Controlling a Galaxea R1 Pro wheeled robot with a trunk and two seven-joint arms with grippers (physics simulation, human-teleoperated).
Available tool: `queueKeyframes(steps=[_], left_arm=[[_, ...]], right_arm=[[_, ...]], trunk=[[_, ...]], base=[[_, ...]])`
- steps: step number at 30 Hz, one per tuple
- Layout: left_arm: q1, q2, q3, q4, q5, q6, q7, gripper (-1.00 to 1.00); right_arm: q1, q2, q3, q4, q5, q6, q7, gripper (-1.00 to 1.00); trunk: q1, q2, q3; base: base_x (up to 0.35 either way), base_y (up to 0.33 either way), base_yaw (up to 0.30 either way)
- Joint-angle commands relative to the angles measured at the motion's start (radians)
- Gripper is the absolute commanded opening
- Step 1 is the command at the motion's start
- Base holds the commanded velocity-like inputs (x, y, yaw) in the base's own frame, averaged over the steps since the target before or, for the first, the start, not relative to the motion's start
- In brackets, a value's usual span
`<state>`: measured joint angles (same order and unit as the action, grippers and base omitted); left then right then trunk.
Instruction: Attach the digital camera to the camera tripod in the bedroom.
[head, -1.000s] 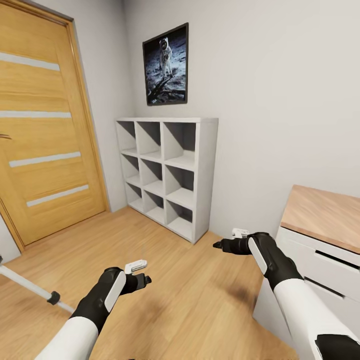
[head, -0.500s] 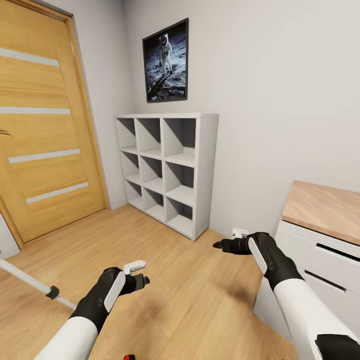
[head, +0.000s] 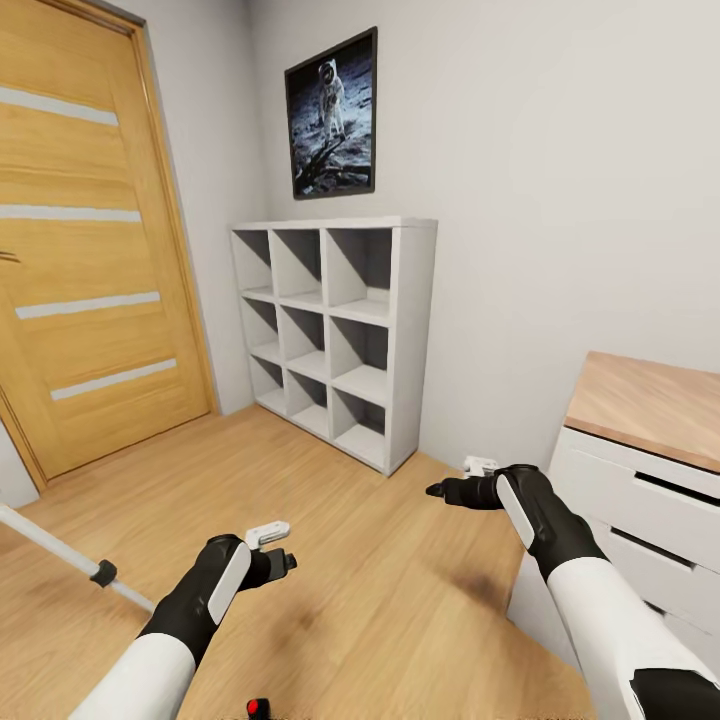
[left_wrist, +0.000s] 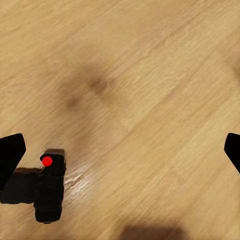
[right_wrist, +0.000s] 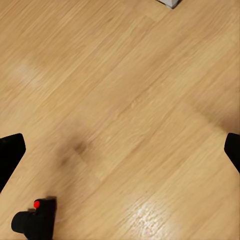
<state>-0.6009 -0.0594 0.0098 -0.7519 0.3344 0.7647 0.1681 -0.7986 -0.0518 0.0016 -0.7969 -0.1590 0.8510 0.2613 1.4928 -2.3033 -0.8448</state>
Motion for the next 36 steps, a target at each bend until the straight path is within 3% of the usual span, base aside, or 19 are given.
queueKeyframes(steps=[1, 20, 29, 30, 36], left_arm=[[0.0, 0.0, 0.001, -0.001, 0.011, 0.004, 0.009, 1.0], [0.0, -0.003, -0.001, -0.003, 0.008, 0.003, 0.011, 1.0], [0.0, -0.006, -0.001, -0.003, 0.01, 0.002, 0.125, 1.0], [0.0, -0.008, -0.001, -0.003, 0.014, -0.008, 0.176, 1.0], [0.0, -0.008, -0.001, -0.002, 0.015, -0.038, 0.201, 1.0]], right_arm=[[-0.001, 0.0, 0.0, -0.001, -0.005, 0.005, 0.0, 1.0], [-0.001, -0.002, -0.001, -0.001, -0.004, -0.003, 0.0, 1.0], [-0.001, -0.002, 0.0, -0.001, -0.001, -0.004, -0.003, 1.0], [-0.001, -0.002, 0.0, -0.001, -0.001, -0.004, -0.003, 1.0], [-0.001, -0.002, 0.0, -0.001, -0.001, -0.004, -0.004, 1.0]], trunk=[[0.004, -0.008, -0.004], [0.077, -0.141, -0.064], [0.108, -0.197, -0.093], [0.108, -0.197, -0.097], [0.111, -0.199, -0.12]], base=[[0.0, 0.0, 0.0], [0.0, 0.0, 0.0], [0.0, 0.0, 0.0], [0.0, 0.0, 0.0], [0.0, 0.0, 0.0]])
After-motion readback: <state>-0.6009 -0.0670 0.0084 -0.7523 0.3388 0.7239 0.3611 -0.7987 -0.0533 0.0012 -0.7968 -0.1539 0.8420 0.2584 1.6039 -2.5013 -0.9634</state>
